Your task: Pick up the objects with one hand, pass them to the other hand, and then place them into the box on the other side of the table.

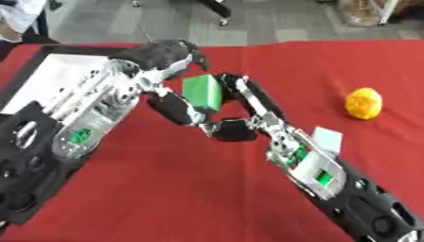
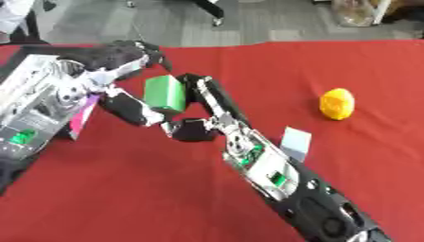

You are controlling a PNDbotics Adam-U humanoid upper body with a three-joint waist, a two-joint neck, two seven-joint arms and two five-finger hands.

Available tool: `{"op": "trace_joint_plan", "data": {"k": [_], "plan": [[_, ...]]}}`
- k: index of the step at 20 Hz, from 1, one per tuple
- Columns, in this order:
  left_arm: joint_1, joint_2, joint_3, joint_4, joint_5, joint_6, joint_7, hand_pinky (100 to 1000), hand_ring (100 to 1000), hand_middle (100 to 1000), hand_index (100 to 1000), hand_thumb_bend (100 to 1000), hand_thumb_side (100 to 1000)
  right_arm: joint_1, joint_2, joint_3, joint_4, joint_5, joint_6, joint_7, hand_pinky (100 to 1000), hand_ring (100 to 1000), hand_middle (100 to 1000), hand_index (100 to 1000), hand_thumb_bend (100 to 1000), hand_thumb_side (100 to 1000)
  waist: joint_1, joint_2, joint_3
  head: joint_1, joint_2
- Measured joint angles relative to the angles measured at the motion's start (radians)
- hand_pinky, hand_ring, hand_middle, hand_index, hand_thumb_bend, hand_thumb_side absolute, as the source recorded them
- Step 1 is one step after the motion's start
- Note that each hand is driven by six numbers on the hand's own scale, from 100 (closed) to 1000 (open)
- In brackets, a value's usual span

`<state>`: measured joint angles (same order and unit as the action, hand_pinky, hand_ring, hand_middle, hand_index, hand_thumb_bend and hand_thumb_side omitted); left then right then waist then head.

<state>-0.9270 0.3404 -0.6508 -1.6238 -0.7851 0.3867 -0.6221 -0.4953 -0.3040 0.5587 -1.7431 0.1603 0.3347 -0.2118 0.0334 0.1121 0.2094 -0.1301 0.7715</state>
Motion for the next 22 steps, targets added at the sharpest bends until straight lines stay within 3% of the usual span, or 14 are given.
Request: {"op": "trace_joint_plan", "data": {"k": [5, 12, 18, 20, 22], "plan": [[0.004, -0.012, 0.0, 0.02, 0.002, -0.007, 0.021, 787, 780, 774, 794, 333, 336, 0.002, -0.001, 0.002, 0.012, -0.006, -0.009, 0.001, 714, 551, 390, 538, 100, 100, 0.0, 0.001, -0.001, 0.003, 0.0], [0.012, -0.017, -0.006, 0.019, 0.041, 0.003, 0.079, 750, 696, 643, 626, 147, 275, -0.001, -0.002, 0.0, 0.016, -0.003, 0.0, 0.011, 718, 559, 401, 544, 100, 100, 0.0, 0.001, 0.001, 0.003, 0.0], [0.013, -0.017, -0.011, 0.018, 0.057, 0.01, 0.093, 715, 615, 525, 497, 118, 139, -0.002, -0.002, 0.0, 0.016, 0.005, 0.005, 0.019, 723, 574, 416, 558, 100, 100, 0.0, 0.001, 0.001, 0.003, 0.0], [0.013, -0.017, -0.011, 0.018, 0.056, 0.007, 0.089, 708, 602, 503, 475, 126, 104, -0.002, -0.002, 0.0, 0.016, 0.007, 0.005, 0.02, 726, 585, 431, 574, 172, 100, 0.0, 0.001, 0.001, 0.003, 0.0], [0.013, -0.017, -0.011, 0.018, 0.051, 0.002, 0.077, 704, 593, 484, 457, 142, 100, -0.001, -0.002, 0.001, 0.017, 0.011, 0.005, 0.02, 740, 618, 469, 614, 301, 100, 0.0, 0.001, 0.001, 0.003, 0.0]]}}
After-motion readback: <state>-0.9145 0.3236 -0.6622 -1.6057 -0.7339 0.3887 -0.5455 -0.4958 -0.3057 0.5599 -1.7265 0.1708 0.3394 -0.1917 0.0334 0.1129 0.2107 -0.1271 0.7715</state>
